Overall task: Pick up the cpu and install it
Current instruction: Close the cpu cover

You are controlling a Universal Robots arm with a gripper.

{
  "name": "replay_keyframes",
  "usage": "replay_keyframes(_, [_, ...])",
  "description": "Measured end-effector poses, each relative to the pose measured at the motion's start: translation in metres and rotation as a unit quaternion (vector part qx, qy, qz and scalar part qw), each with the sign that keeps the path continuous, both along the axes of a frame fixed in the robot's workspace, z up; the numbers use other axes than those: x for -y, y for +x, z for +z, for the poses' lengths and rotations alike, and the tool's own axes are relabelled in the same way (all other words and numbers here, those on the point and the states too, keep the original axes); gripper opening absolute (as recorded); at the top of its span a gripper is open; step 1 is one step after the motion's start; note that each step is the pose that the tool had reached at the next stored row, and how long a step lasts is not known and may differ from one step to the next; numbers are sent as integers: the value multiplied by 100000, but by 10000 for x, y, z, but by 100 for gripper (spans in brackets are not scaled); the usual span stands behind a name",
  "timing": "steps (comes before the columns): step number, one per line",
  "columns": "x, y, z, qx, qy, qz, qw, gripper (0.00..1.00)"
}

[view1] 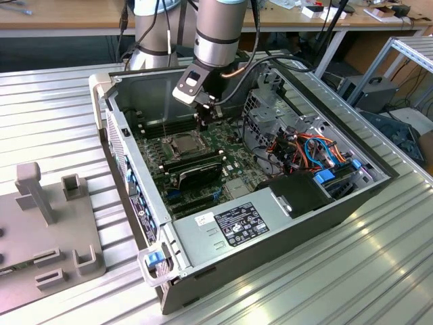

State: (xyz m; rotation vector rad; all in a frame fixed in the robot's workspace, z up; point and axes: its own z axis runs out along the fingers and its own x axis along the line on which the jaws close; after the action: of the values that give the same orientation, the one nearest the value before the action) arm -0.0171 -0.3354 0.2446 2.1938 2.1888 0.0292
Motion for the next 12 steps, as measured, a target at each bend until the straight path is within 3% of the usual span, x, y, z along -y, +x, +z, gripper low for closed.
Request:
replay_keyframes(6, [1, -15, -5, 5, 3, 0, 100000, 11])
replay_keyframes(12, [1, -119, -41, -1, -8, 2, 100000, 11])
